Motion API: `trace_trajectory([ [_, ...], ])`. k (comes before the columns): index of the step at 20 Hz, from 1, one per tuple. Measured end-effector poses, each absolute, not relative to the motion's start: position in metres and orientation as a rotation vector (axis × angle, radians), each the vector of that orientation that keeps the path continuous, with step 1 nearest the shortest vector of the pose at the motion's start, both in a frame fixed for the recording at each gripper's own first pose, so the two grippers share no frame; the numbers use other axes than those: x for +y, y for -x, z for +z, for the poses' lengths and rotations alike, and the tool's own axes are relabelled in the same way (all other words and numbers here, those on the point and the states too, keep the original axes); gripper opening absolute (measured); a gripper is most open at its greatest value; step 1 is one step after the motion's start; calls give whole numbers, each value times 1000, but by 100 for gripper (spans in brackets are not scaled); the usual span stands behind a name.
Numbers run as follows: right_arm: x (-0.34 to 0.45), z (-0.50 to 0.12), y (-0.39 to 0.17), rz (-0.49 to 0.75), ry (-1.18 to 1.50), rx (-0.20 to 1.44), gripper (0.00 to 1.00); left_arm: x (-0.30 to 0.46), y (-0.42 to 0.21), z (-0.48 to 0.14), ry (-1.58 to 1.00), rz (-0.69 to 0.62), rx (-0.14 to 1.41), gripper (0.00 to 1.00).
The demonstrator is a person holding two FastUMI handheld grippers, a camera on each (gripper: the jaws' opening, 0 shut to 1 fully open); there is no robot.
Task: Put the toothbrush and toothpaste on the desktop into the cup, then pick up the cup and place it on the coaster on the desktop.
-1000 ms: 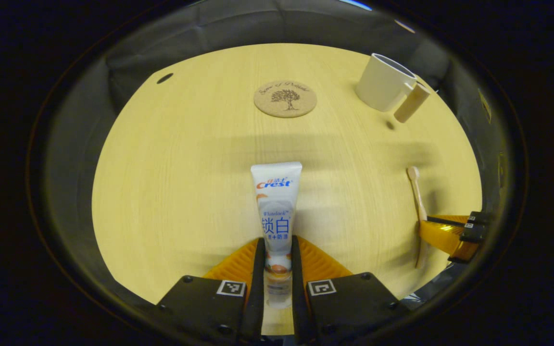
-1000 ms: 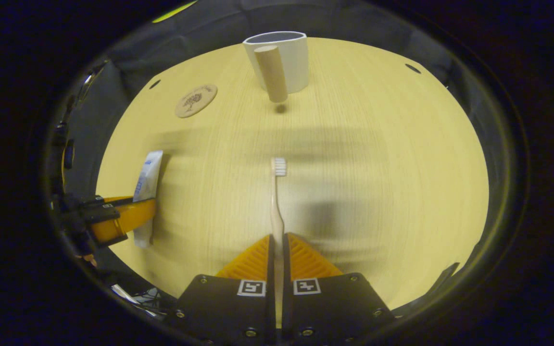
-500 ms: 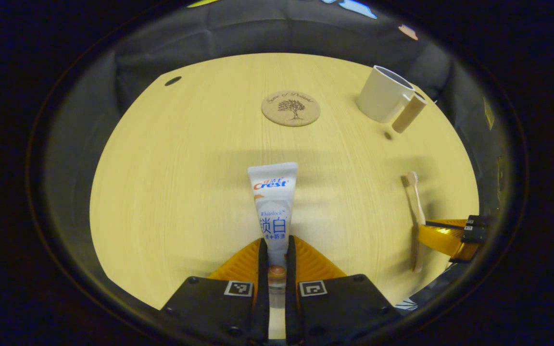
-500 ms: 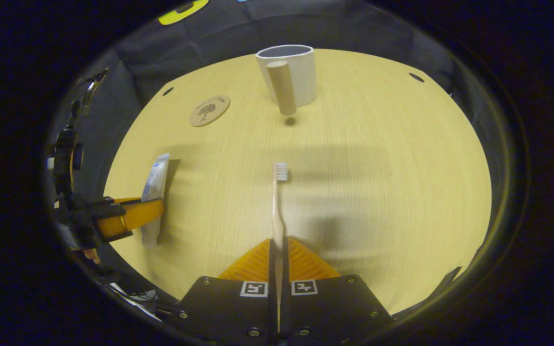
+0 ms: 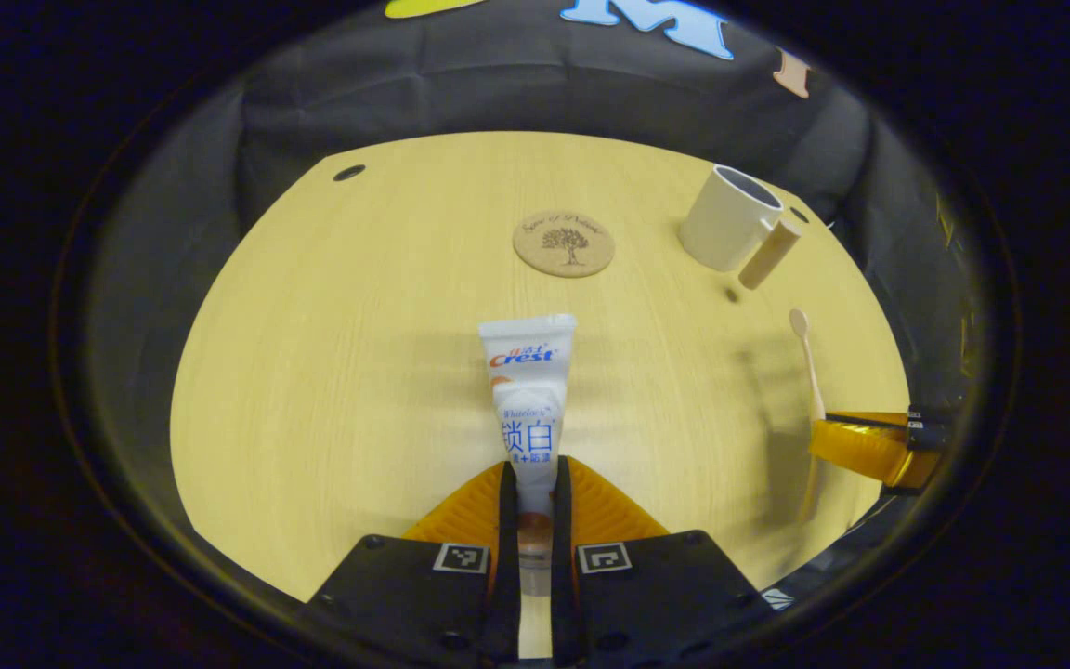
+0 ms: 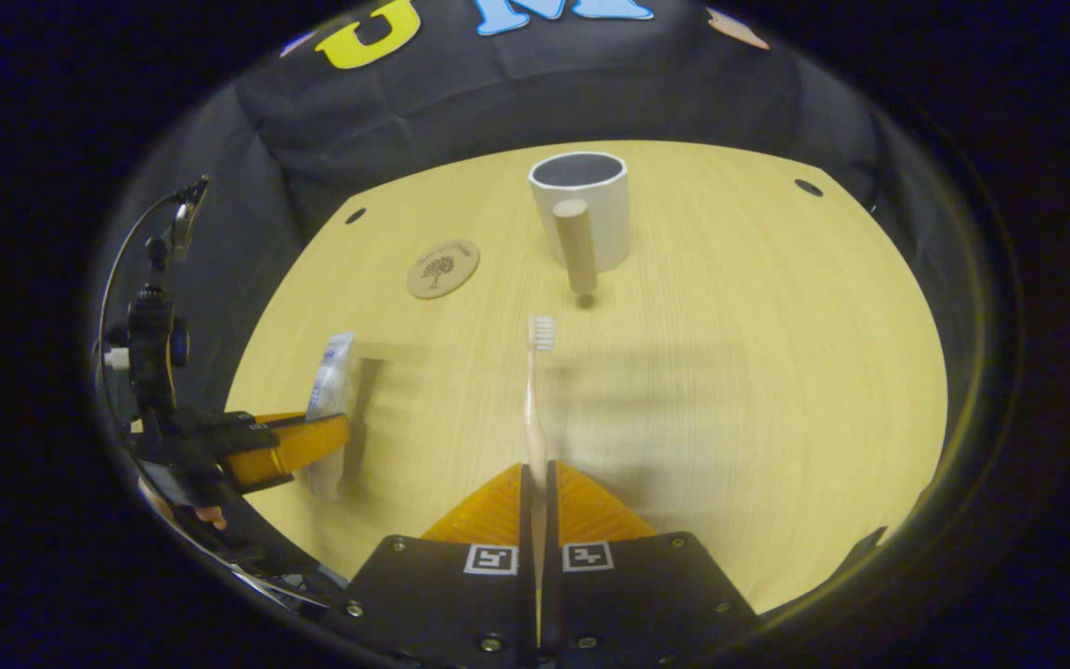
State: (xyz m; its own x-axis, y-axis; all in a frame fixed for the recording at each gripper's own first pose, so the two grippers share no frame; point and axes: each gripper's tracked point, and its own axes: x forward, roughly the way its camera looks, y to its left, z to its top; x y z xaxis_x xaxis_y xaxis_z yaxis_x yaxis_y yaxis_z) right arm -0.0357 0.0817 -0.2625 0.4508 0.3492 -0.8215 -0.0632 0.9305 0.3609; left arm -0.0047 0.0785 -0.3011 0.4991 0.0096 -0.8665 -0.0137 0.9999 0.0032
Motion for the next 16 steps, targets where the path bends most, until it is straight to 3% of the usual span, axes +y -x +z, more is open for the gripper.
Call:
trace_trajectory([
  [16, 71, -168, -52, 263, -292, 680, 3, 55, -51, -211, 95, -26, 732, 21],
])
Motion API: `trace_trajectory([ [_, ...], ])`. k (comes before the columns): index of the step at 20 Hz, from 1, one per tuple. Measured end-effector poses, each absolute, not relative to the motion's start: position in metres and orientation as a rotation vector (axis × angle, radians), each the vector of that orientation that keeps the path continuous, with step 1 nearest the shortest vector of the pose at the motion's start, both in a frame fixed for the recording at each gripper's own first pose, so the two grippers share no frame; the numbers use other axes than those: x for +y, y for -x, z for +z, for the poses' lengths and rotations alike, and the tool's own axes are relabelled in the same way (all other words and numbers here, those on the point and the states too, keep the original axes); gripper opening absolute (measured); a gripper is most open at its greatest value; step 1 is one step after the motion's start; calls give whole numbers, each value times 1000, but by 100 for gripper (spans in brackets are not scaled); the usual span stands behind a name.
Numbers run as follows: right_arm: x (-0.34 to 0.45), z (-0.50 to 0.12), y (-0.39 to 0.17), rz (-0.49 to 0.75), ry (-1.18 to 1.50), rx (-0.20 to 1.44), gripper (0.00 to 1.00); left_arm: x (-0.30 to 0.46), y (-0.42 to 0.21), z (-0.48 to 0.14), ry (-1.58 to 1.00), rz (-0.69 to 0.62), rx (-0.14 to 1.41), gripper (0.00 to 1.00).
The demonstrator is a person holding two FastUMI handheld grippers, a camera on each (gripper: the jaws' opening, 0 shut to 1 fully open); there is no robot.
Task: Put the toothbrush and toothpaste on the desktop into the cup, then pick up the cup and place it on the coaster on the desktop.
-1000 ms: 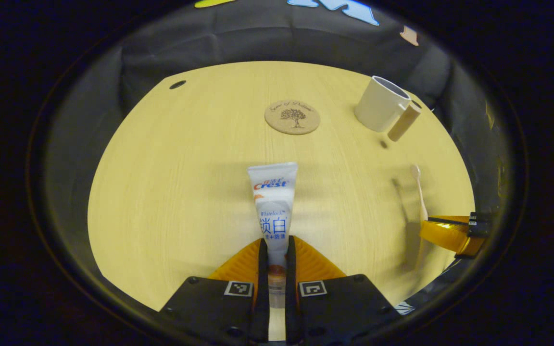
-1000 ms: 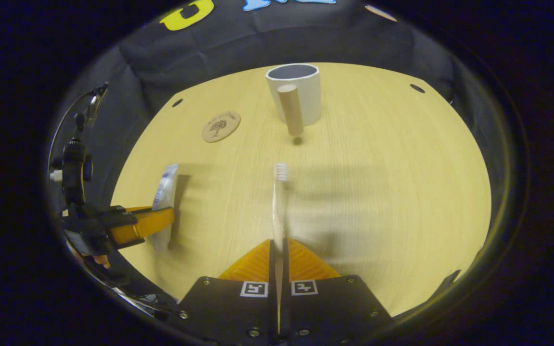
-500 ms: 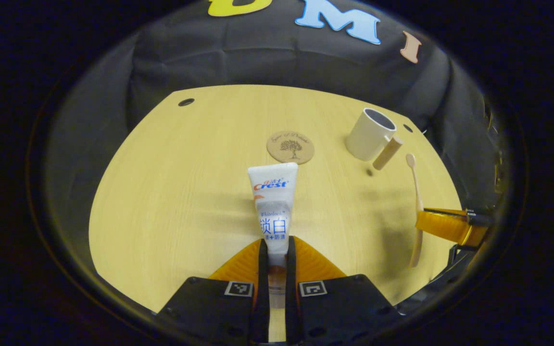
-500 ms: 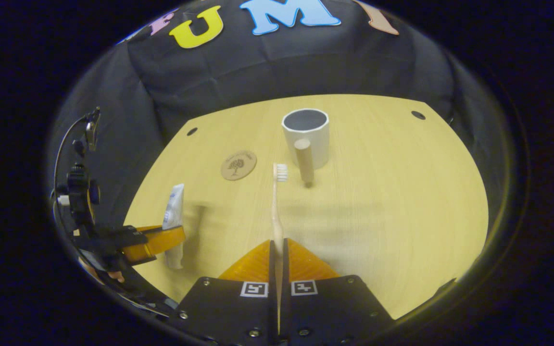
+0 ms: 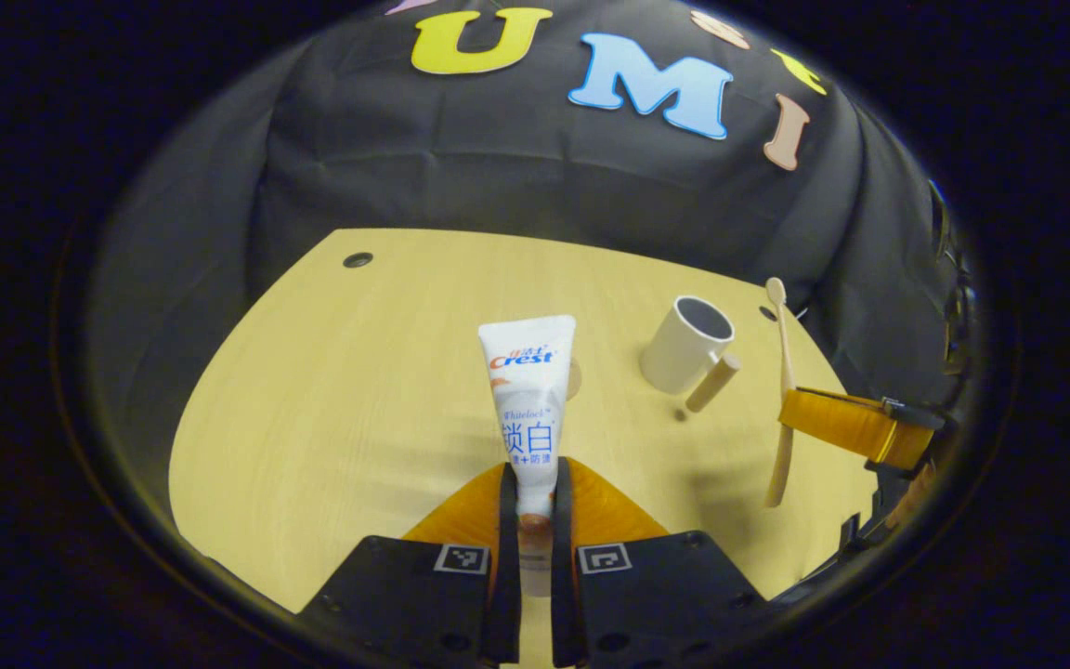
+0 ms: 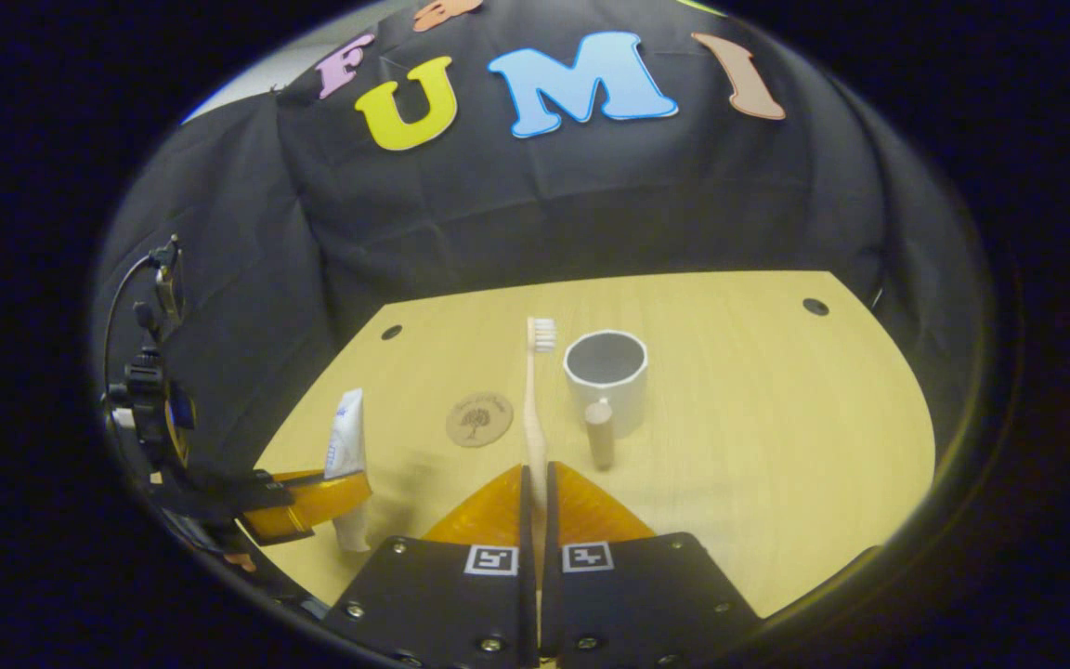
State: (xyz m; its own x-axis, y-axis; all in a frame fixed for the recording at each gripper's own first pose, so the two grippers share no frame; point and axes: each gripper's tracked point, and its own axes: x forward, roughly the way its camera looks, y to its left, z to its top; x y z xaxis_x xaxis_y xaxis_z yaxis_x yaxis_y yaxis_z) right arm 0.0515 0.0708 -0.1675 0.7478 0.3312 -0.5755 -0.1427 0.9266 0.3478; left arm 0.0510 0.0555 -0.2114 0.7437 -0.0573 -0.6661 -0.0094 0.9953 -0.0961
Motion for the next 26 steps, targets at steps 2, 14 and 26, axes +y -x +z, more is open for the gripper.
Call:
trace_trajectory([
  [2, 69, -157, -66, 266, -269, 629, 3, 54, -63, -197, 102, -29, 696, 21],
  [14, 56, -100, -153, 267, -267, 326, 3, 39, -139, -127, 124, -56, 442, 20],
  [26, 43, -139, -226, 225, -233, 296, 2, 27, -170, -78, 75, -105, 279, 19],
])
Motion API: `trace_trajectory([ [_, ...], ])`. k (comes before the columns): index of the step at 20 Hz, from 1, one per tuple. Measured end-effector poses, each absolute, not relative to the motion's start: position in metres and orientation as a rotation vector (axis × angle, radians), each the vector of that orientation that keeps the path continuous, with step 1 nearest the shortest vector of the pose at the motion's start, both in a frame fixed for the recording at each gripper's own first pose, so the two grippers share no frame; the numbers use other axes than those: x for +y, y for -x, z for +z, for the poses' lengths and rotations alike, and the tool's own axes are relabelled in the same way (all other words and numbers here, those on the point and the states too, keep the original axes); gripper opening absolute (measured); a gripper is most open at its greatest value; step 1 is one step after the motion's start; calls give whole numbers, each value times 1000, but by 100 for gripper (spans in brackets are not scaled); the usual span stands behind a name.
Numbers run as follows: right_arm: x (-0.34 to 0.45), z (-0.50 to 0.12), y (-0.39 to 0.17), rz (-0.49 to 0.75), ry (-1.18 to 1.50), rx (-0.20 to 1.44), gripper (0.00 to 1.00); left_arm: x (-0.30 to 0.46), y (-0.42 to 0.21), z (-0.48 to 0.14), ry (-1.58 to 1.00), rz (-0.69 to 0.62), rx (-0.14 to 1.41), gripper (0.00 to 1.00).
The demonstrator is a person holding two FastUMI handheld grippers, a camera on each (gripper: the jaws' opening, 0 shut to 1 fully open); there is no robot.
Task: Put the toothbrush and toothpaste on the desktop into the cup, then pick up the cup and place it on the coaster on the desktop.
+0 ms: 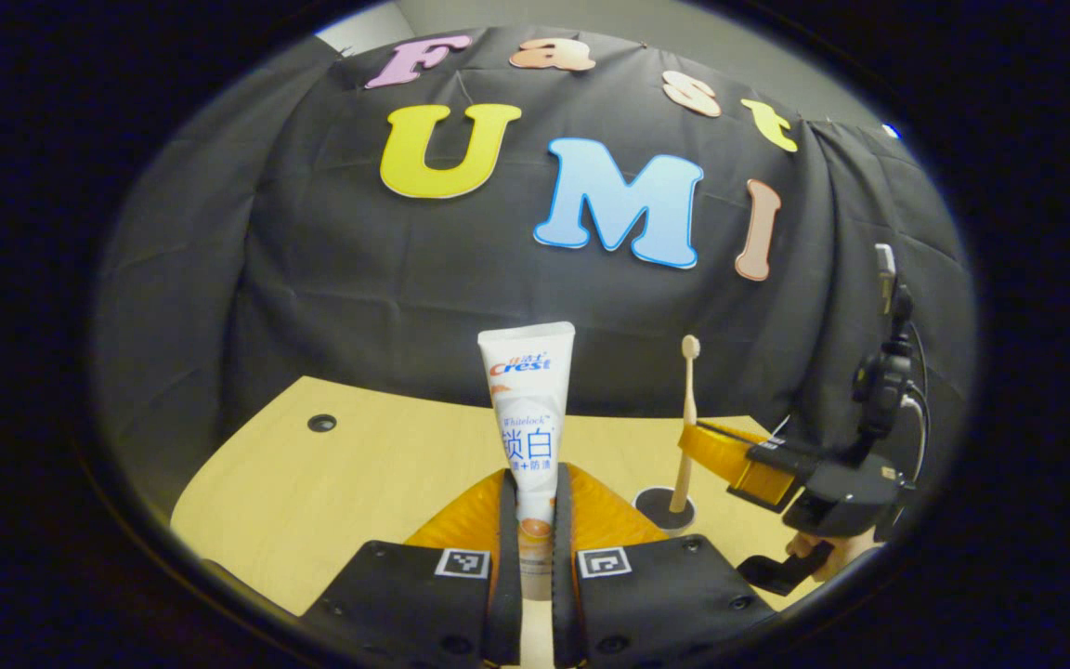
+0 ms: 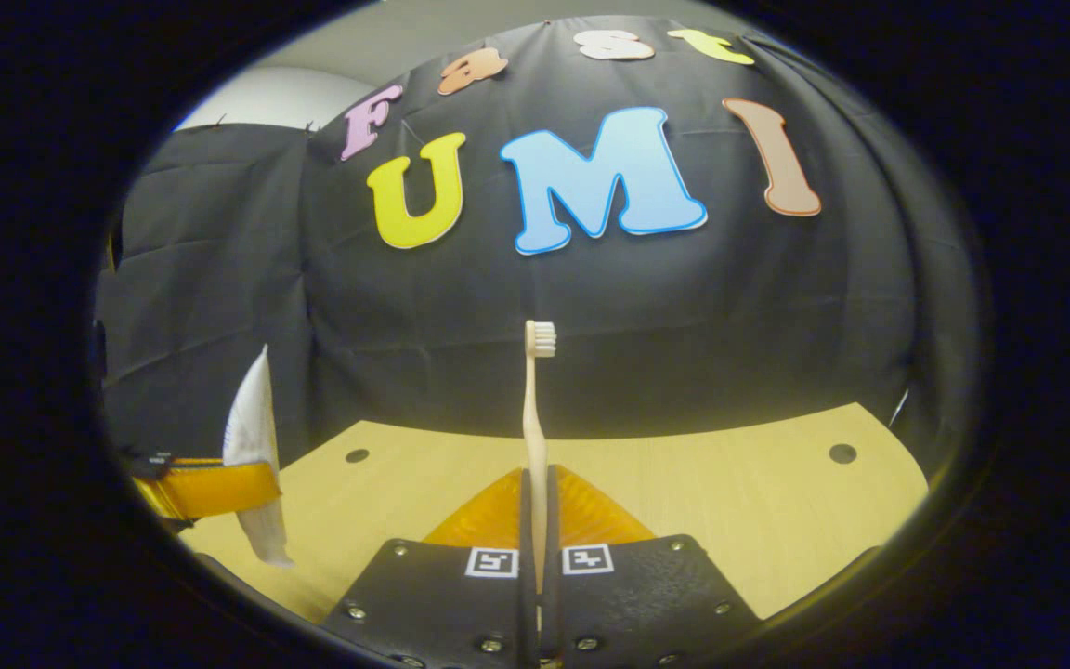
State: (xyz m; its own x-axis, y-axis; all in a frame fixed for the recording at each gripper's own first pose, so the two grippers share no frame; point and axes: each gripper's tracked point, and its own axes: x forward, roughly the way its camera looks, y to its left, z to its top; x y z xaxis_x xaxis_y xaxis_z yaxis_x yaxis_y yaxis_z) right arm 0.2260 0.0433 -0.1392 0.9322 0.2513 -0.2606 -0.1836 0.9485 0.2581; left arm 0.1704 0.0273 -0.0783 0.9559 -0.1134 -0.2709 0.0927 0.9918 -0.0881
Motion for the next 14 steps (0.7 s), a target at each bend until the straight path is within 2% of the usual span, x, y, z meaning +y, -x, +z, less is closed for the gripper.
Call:
trace_trajectory([
  [5, 44, -175, -231, 220, -151, 368, 3, 25, -176, -80, 88, -108, 275, 19],
  [14, 46, -201, -221, 226, -39, 446, 5, 16, -180, -86, 109, -117, 290, 20],
])
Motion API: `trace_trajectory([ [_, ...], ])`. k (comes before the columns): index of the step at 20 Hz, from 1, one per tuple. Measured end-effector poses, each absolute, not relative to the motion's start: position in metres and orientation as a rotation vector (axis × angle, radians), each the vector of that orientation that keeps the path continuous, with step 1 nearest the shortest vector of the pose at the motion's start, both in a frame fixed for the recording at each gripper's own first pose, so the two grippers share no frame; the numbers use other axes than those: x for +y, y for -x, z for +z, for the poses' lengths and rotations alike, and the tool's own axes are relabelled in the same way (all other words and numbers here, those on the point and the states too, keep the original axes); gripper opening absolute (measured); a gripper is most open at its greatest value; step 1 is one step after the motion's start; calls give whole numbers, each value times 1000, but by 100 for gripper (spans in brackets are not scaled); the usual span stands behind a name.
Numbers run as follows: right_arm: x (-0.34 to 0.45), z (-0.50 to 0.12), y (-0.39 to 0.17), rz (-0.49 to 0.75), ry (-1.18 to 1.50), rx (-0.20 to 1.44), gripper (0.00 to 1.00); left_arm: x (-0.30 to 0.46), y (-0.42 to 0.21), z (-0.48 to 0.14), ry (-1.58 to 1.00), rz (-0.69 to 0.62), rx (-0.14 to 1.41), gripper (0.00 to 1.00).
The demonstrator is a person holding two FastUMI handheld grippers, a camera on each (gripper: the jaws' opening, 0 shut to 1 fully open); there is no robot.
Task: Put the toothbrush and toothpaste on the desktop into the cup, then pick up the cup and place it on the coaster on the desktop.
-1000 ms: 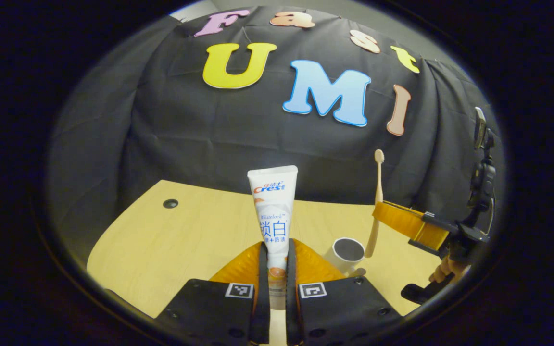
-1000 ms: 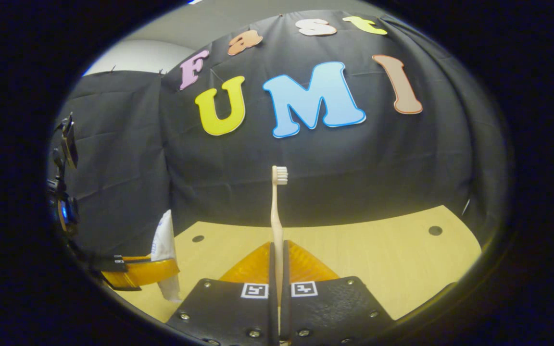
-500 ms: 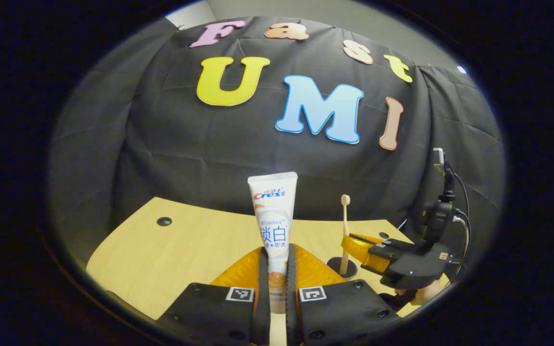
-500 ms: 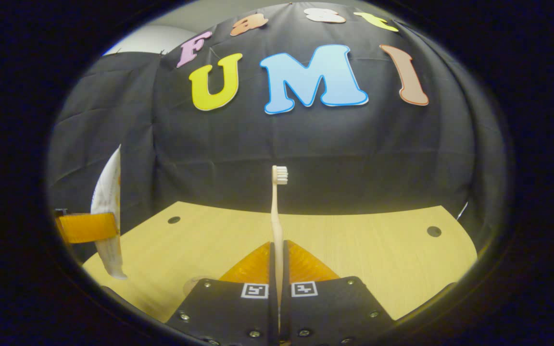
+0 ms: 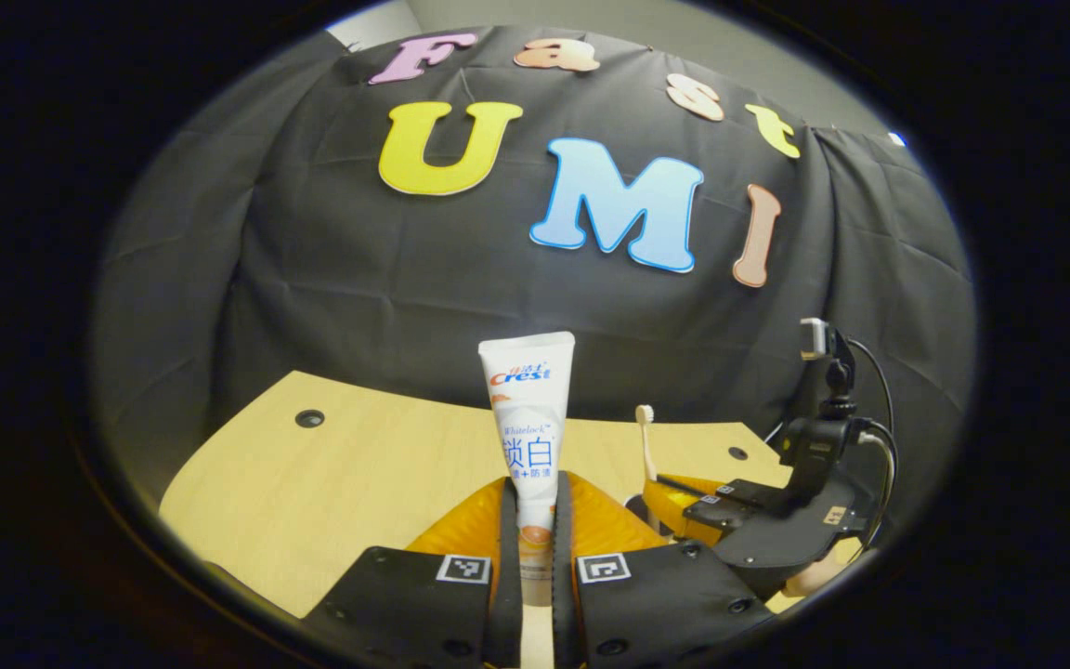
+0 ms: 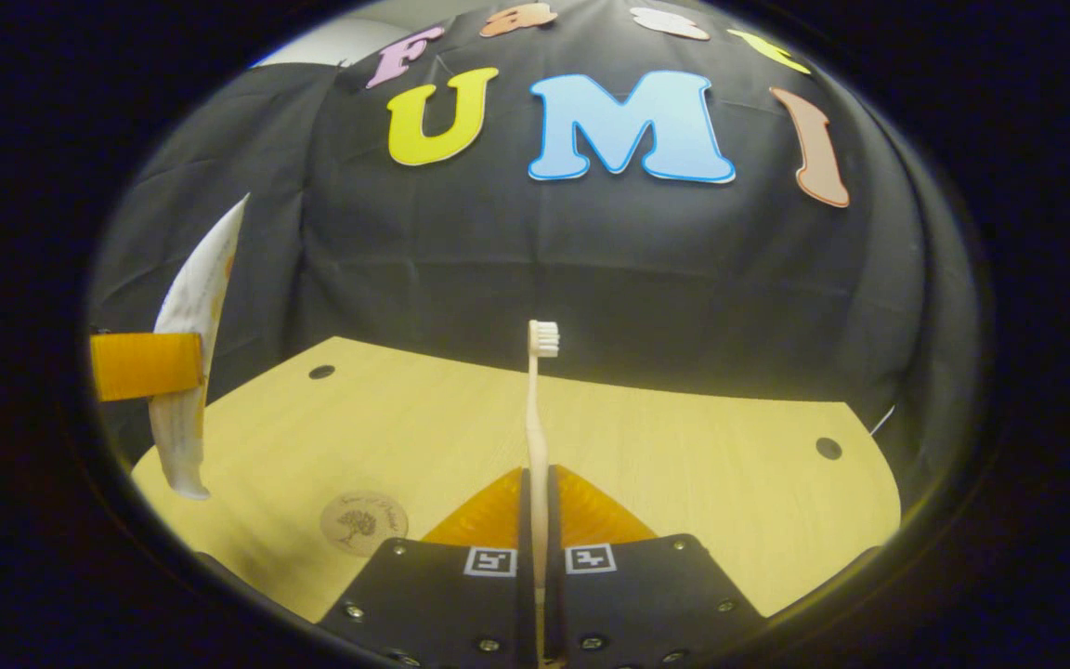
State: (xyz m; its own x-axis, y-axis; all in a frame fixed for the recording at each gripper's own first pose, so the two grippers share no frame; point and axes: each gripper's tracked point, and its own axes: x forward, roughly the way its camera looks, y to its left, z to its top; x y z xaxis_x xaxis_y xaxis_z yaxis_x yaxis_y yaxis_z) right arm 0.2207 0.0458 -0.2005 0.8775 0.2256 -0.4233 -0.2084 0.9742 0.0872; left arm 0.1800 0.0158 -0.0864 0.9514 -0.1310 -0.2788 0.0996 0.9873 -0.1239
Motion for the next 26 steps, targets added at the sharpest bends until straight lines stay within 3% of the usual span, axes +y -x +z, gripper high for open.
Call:
trace_trajectory([
  [3, 47, -202, -217, 237, -42, 456, 13, 14, -183, -89, 116, -118, 296, 20],
  [4, 45, -200, -216, 233, -42, 457, 20, 13, -184, -90, 119, -118, 299, 20],
  [5, 44, -198, -214, 232, -46, 453, 19, 14, -184, -91, 123, -116, 300, 20],
  [7, 44, -197, -211, 234, -55, 454, 43, 12, -185, -94, 130, -113, 306, 20],
  [8, 44, -195, -210, 240, -60, 449, 49, 11, -186, -95, 134, -113, 307, 20],
  [12, 32, -183, -205, 226, -47, 419, 51, 7, -192, -99, 156, -113, 309, 20],
  [14, 23, -172, -199, 217, -48, 400, 91, 4, -197, -101, 163, -114, 306, 20],
  [26, -42, -108, -163, 101, -116, 290, 92, -53, -229, -105, 190, -191, 259, 20],
])
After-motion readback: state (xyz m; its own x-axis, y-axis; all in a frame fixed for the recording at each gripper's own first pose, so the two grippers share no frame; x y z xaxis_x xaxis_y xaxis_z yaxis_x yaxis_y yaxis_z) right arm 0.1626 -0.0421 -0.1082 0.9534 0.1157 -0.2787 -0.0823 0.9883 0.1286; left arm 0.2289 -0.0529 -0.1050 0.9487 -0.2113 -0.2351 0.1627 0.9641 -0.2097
